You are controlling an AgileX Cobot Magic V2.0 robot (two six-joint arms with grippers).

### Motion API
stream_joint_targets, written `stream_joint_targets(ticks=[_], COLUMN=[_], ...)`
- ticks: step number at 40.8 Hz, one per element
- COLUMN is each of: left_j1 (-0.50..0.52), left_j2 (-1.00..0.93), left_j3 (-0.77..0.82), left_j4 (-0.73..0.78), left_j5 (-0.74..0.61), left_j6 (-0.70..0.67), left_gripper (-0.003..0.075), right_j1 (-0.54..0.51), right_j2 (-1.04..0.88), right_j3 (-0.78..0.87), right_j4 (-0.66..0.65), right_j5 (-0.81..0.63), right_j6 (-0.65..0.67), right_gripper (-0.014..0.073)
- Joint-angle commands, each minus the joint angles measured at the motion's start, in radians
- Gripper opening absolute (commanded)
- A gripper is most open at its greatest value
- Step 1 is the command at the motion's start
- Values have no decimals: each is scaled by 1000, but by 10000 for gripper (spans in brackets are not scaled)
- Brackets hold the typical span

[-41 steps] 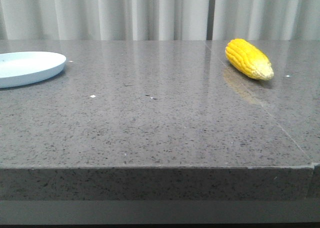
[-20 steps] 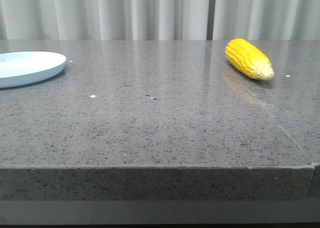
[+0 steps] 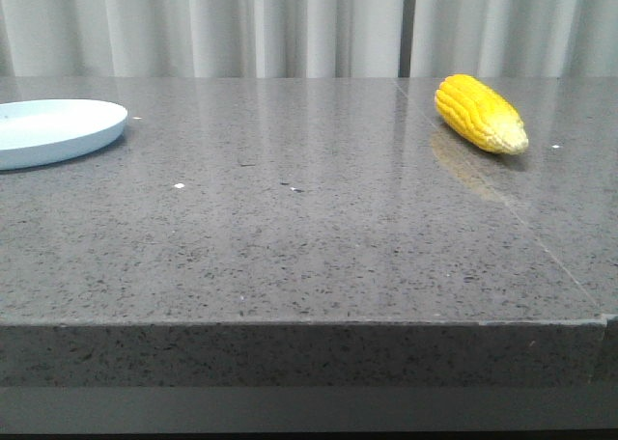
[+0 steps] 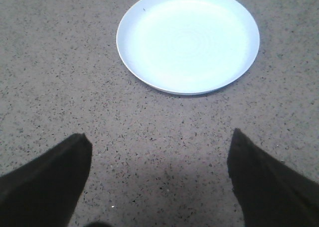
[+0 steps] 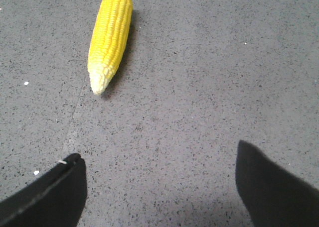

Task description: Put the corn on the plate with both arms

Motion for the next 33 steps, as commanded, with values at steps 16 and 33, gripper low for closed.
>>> stream_joint_targets(ticks=[16, 33], left_j1=[26, 224], left_j2=[338, 617], left_j3=[-230, -410], left_j4=[8, -345], left_j5=[22, 45], left_j6=[1, 262], left_gripper=[554, 554], right_j1=[-3, -3], right_j2=[5, 5], right_j3=[-36, -36], right_j4=[-9, -9], right_j5=[-64, -63], right_j6=[-12, -12], right_gripper=[632, 632])
